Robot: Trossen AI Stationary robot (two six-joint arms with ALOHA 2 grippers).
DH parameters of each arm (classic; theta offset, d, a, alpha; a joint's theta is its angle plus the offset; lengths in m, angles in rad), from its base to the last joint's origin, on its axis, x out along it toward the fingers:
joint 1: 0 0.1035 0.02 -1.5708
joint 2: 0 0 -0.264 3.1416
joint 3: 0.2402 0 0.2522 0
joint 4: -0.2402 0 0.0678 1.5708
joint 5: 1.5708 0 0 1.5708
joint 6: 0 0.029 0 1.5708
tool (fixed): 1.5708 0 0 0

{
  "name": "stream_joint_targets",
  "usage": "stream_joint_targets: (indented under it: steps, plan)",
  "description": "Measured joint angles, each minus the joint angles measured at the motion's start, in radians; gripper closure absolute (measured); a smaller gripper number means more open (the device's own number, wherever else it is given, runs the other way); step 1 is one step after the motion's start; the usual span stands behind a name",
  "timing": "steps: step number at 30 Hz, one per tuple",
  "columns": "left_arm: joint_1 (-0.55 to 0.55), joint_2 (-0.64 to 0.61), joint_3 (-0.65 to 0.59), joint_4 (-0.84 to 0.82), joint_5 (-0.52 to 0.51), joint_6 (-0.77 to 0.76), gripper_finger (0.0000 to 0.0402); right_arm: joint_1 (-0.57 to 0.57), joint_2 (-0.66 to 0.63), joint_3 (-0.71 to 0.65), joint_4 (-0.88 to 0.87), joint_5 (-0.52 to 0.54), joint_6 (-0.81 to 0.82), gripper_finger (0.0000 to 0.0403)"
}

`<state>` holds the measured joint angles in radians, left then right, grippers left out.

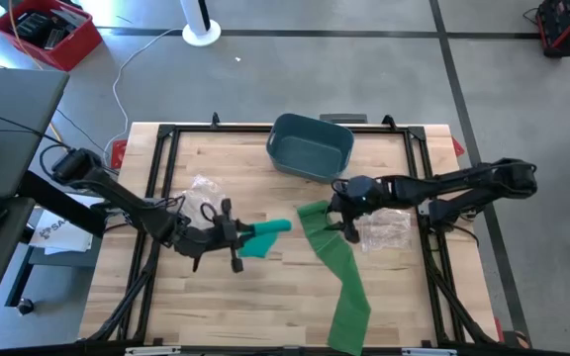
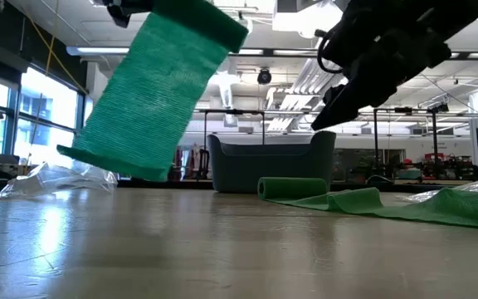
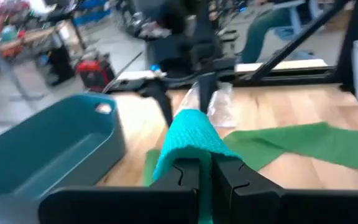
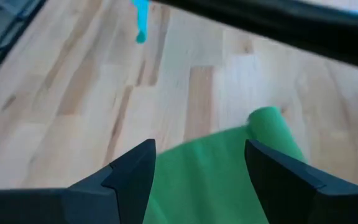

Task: Roll bandage
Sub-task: Roll the light green bandage

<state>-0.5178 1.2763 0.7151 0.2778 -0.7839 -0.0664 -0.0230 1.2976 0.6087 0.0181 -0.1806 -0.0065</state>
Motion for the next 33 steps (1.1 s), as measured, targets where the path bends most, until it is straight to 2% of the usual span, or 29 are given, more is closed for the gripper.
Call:
stream_joint_targets:
  steps: [3, 6, 11, 14, 21, 25, 33]
  plan:
    - [0.035, -0.028, 0.000, -0.017, 0.013, -0.055, 0.0401, 0.051, 0.000, -0.003, 0.084, 0.103, 0.006, 0.0162]
    - [0.082, -0.036, 0.000, -0.015, 0.070, -0.082, 0.0401, 0.074, 0.000, -0.003, 0.235, 0.173, -0.020, 0.0162]
    - [0.135, -0.056, 0.000, 0.055, 0.279, -0.009, 0.0401, 0.103, -0.001, -0.003, 0.543, 0.151, -0.062, 0.0162]
    - [0.135, -0.095, 0.000, 0.090, 0.326, 0.043, 0.0401, 0.160, -0.001, 0.003, 0.649, 0.138, -0.115, 0.0162]
    - [0.170, -0.207, 0.000, 0.153, 0.463, 0.152, 0.0401, 0.272, -0.001, 0.128, 0.651, 0.207, -0.313, 0.0162]
    - [0.182, -0.239, 0.001, 0.197, 0.521, 0.176, 0.0401, 0.286, -0.001, 0.178, 0.614, 0.207, -0.335, 0.0162]
    - [0.186, -0.209, 0.001, 0.218, 0.487, 0.174, 0.0401, 0.282, 0.037, 0.198, 0.599, 0.172, -0.365, 0.0162]
